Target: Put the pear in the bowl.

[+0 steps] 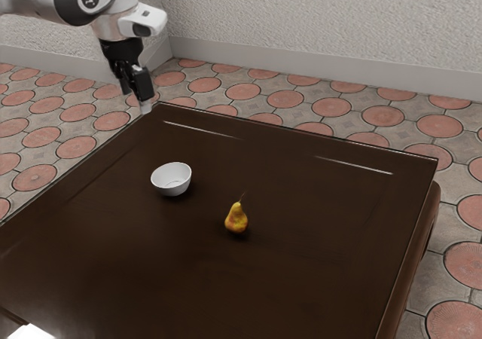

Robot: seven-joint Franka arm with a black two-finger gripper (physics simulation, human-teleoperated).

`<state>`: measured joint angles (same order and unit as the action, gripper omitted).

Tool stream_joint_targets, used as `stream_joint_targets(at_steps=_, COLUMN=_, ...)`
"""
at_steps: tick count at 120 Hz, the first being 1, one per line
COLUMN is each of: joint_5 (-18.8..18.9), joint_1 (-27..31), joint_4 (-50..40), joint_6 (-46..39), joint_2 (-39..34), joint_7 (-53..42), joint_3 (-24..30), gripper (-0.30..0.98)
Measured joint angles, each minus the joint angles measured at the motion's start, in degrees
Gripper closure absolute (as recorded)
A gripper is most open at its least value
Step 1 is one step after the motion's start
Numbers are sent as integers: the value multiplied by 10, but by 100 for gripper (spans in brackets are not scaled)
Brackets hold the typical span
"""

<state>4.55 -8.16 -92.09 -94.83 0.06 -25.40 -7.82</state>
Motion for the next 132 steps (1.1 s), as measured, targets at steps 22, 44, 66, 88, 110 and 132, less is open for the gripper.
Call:
stream_joint_targets(at_steps=22, joint_5=-6, joint_1=3, joint_4=-5, joint_6=-4, joint_2=4, joint_7=-57, joint_3=3, gripper=0)
stream_joint_targets(at_steps=44, joint_5=-27, joint_1=26, joint_4=-159, joint_6=-126, joint_2=1, joint_7=-104, joint_3=27, gripper=0)
stream_joint_targets(at_steps=66, joint_5=-184, joint_1=3, joint_4=-263, joint_6=-309, joint_2=56, joint_7=-221, joint_3=36, gripper=0)
stream_joint_targets(at_steps=88, joint_5=-377, joint_1=-40, joint_4=-279, joint_6=-436, joint_2=122, joint_7=-392, joint_3=44, gripper=0)
stream_joint_targets(at_steps=110, joint_5=-414, joint_1=-35, joint_4=-265, joint_6=-487, joint_2=148, joint_7=-519, joint_3=44, gripper=0)
stream_joint_targets(at_steps=132, joint_5=-434, joint_1=-16, joint_4=-220, joint_6=-508, joint_2=218, joint_7=-612, joint_3=44, gripper=0)
